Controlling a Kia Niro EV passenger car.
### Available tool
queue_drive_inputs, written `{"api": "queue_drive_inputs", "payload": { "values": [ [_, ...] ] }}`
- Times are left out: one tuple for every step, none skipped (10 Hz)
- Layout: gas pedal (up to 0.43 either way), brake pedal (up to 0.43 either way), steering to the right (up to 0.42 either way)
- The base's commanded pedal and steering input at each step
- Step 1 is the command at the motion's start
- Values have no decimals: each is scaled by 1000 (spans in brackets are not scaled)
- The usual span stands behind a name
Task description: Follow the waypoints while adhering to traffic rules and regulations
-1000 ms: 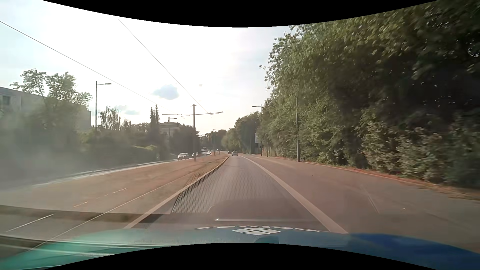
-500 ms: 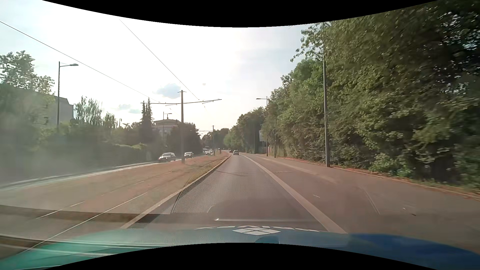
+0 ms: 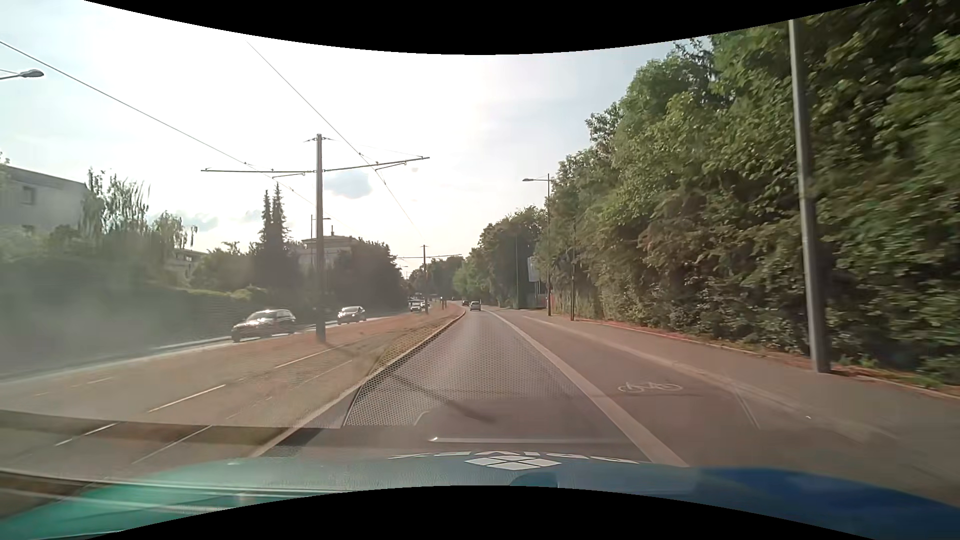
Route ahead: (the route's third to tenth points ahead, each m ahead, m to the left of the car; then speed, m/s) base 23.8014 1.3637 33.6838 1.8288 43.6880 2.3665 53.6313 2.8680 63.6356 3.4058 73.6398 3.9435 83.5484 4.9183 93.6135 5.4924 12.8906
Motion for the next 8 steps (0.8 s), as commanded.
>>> {"api": "queue_drive_inputs", "payload": {
  "values": [
    [130, 0, -11],
    [130, 0, -11],
    [130, 0, -11],
    [130, 0, -11],
    [130, 0, -11],
    [130, 0, -11],
    [130, 0, -11],
    [130, 0, -11]
  ]
}}
